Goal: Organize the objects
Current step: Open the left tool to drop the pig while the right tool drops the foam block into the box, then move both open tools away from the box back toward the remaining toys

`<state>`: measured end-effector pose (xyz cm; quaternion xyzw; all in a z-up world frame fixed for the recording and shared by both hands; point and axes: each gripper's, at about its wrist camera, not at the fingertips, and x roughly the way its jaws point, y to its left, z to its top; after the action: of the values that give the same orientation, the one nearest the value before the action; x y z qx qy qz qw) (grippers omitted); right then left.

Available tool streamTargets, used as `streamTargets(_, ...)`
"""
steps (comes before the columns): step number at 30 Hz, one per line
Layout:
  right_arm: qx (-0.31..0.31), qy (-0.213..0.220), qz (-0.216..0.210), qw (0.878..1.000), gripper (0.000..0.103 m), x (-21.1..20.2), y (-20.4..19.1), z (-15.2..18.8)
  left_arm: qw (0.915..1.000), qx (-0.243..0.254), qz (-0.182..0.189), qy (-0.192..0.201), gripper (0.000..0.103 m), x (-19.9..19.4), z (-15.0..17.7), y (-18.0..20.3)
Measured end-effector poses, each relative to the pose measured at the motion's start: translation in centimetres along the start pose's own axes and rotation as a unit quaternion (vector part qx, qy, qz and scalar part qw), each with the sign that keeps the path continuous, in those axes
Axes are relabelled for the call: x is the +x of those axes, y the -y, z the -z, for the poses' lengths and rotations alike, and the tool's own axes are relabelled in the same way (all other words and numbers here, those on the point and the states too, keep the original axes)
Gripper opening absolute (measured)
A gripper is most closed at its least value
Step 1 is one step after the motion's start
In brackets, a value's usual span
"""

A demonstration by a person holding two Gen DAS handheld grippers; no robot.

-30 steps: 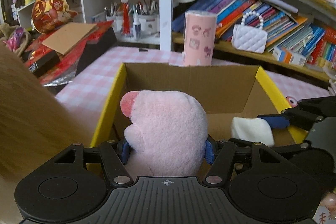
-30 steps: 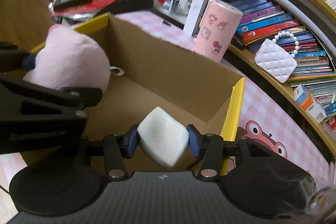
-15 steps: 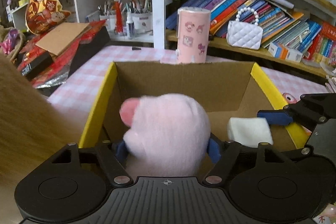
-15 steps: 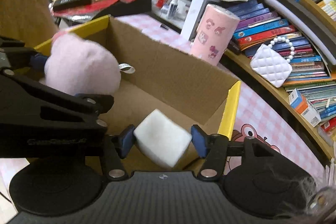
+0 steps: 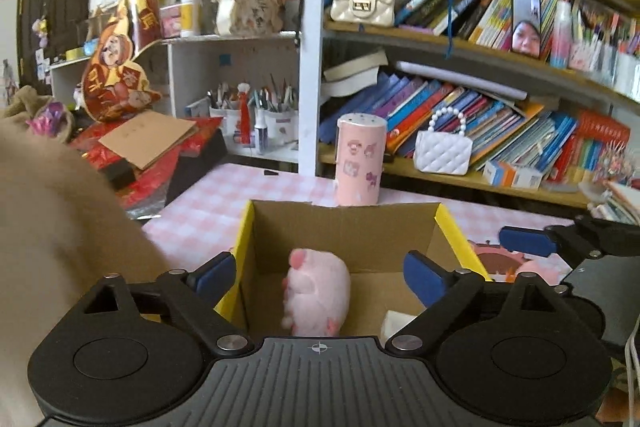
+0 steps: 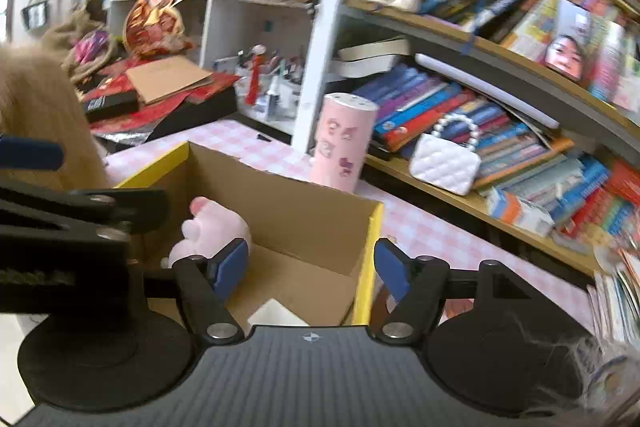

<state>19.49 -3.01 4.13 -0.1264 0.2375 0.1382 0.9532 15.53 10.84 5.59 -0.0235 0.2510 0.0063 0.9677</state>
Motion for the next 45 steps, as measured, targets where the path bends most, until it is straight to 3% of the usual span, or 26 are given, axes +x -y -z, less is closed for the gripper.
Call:
streamTargets(10,0.058,-0.028,0.042,0.997,0.073,-6.5,-1.9,5.9,0.9994,-0.021,-0.011,-0.025,0.096,-5.6,4.7,-1.9)
streamTargets(22,0.079,-0.062,0.067,0.993,0.082,-12.6,-6.5,11.9,0.9969,0.000,-0.033,-0.072,0.096,-10.1,10.8,-2.7)
streamTargets(33,0.114,-0.098,0.108,0.983,0.083,-16.6,-6.8,16.1,0.9949,0.035,0.009,-0.094,0.096,-12.3,13.3,-1.0)
streamTargets(45,0.172,-0.118,0.200,0.957,0.083,-19.4,-2.8,18.7,0.9880,0.084,0.082,-0.101,0.097,-11.7,13.7,3.8)
